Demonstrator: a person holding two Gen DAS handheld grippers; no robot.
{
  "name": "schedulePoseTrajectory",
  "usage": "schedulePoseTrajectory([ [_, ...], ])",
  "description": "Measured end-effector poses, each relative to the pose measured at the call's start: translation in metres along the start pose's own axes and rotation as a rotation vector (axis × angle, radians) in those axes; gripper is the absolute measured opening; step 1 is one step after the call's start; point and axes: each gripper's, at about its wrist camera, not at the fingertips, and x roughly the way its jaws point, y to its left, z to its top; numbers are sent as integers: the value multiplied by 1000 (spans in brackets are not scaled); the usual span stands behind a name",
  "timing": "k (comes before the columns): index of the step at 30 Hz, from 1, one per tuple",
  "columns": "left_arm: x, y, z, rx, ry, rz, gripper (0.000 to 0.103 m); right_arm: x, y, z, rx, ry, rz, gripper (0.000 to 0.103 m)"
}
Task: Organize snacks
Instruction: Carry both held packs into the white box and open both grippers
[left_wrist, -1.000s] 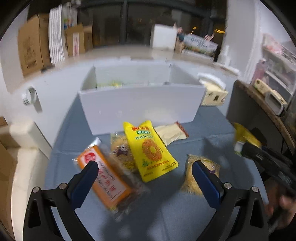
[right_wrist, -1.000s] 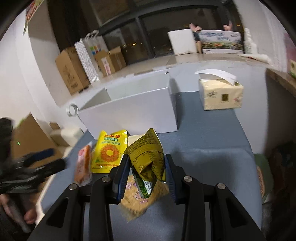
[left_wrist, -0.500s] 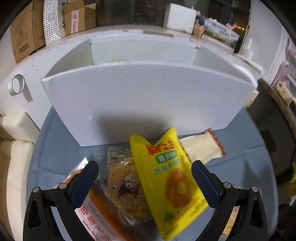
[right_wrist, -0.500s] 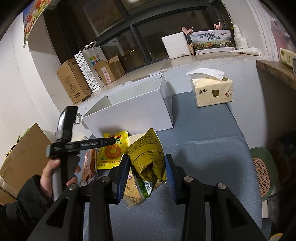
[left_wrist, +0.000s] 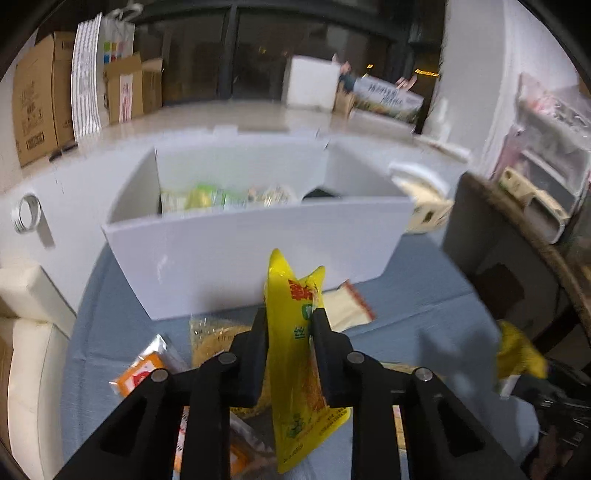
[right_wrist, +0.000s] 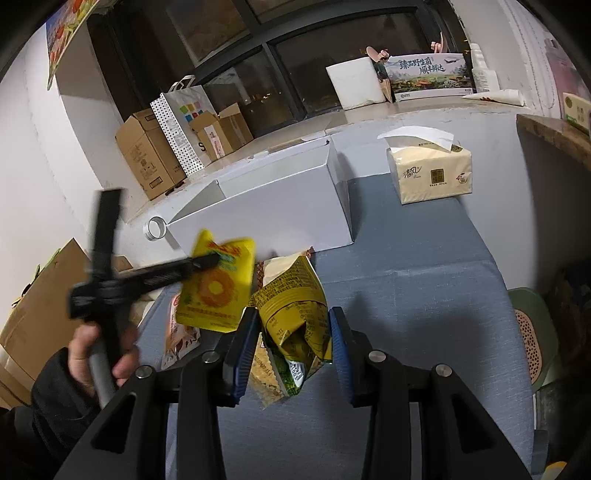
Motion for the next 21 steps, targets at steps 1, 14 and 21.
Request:
schedulePoseTrajectory([
  [1,-9,0,1,5,-13,1,25,0,0,0,1,0,0,42],
  [14,-87,24,54,24,-187,34,24,3,30,45,-84,-46,29,42],
  [21,-76,45,121,15,-239,91,24,32,66,129,-188,-91,73,42],
])
